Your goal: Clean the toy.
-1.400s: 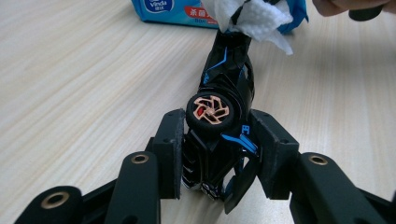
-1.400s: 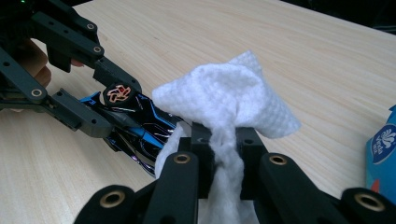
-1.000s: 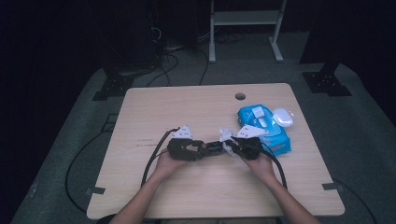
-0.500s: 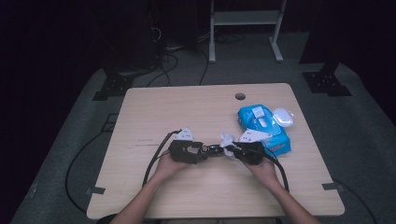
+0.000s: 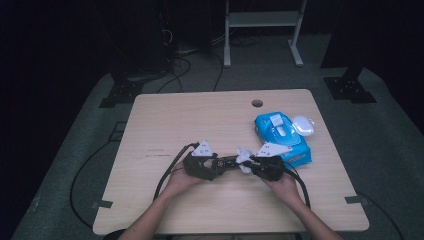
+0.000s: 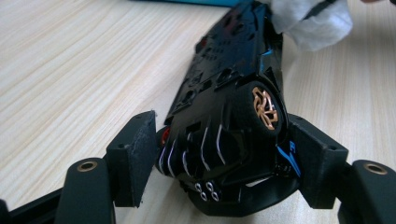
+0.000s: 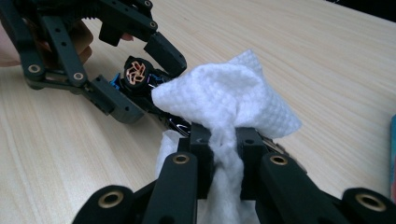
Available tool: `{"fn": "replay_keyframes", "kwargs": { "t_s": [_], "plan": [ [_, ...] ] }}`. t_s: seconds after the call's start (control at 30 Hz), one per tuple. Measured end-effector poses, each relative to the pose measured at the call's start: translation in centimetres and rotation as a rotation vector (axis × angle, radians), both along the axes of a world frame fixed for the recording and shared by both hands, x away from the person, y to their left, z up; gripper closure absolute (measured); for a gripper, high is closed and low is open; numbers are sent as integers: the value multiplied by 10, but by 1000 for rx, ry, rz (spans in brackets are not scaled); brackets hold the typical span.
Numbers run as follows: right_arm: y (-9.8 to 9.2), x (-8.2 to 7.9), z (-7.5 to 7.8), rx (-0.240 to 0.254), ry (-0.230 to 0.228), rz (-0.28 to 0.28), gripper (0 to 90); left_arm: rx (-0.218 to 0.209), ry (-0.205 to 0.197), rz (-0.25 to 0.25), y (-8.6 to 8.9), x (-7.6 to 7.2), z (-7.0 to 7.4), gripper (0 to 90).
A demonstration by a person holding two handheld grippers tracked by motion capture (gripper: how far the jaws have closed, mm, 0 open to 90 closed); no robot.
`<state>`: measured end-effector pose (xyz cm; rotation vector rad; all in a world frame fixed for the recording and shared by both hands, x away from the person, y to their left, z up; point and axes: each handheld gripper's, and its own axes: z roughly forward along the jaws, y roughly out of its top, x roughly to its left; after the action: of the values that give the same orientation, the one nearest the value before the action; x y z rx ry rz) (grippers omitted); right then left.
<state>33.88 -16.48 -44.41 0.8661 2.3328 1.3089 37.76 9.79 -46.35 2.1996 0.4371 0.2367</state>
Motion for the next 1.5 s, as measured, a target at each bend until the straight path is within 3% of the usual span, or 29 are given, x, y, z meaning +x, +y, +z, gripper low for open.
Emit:
{"fn": "replay_keyframes", "kwargs": {
  "t_s": [0.13,0.43,0.6,0.7,0.8,0.87,1.03,1.2,1.33,1.4,1.5],
  "plan": [
    [1,0,-3,-9,20,2,806,-18,5,8,2,0,1,266],
    [5,3,-9,-29,57,15,805,-12,-37,16,3,0,2,257],
    [3,9,3,6,45,4,804,-33,-31,10,5,0,2,152],
    [4,16,2,1,66,2,804,-28,-39,25,6,1,1,111],
    [4,21,-2,6,101,-1,801,-28,-25,30,5,4,-2,98],
    [6,21,-3,5,104,-2,801,-31,-3,22,4,4,-4,90],
    [10,23,0,15,112,2,801,10,6,8,2,5,-8,91],
    [19,26,4,37,122,39,801,20,43,-3,-1,8,-10,134],
    [28,32,-1,2,148,56,751,32,28,-22,-2,6,-9,196],
    [29,35,-4,-4,179,67,677,36,22,-36,-2,5,-8,236],
    [27,34,-3,-10,186,68,573,35,18,-37,-2,5,-8,242]
  ]
}}
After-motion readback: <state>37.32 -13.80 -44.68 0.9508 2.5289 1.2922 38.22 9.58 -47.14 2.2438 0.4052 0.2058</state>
